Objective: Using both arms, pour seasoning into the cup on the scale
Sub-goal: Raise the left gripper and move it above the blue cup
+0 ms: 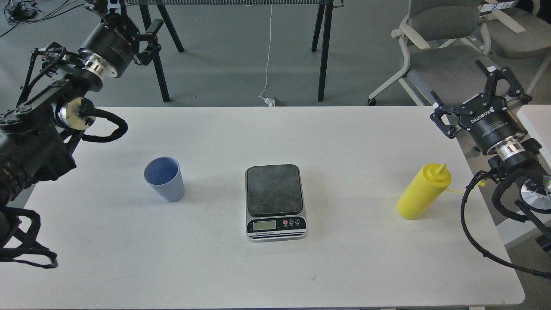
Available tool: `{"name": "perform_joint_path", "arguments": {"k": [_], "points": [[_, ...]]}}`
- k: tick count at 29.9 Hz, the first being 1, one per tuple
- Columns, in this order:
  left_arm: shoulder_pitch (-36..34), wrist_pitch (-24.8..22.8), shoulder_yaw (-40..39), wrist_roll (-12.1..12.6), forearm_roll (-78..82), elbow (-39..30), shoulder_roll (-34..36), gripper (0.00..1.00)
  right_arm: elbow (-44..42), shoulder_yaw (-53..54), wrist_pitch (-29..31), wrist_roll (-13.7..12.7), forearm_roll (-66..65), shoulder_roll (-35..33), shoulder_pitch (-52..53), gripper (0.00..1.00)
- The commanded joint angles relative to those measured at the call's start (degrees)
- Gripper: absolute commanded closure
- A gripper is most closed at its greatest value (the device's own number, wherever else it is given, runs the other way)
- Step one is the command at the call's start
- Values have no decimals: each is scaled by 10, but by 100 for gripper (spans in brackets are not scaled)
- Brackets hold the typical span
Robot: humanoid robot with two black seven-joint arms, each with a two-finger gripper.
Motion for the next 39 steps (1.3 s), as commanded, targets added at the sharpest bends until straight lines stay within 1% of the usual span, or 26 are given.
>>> {"name": "perform_joint_path", "arguments": {"k": [1,4,7,9,12,13,17,22,24,28,31,35,39], "points": [[3,0,3,0,8,0,5,0,-1,1,0,0,1,-3,1,1],[-1,0,9,0,30,-1,39,1,0,1,0,0,1,-5,3,1],[-21,0,11,0,116,-5,83,1,0,1,0,0,1,-5,3,1],[-58,0,12,0,209,-11,101,0,0,1,0,0,1,-2,2,1],[-105,0,12,0,372,-39,118,0,0,2,0,1,0,0,2,1],[-116,0,12,0,423,-54,124,0,0,2,0,1,1,0,2,1],[-150,0,12,0,648,-149,153,0,0,3,0,1,1,0,2,1],[-155,0,19,0,872,-277,155,0,-1,3,0,1,0,-1,2,1],[-157,0,53,0,936,-306,151,0,-1,3,0,1,1,-3,2,1],[-162,0,159,0,1003,-338,141,1,0,4,0,1,1,-8,2,1],[-165,0,220,0,1025,-339,123,1,0,5,0,1,1,-10,0,1],[-163,0,294,0,1058,-339,120,2,0,5,0,1,1,-10,-3,1],[-162,0,335,0,1069,-336,124,2,-1,4,0,2,1,-9,-5,1]]}}
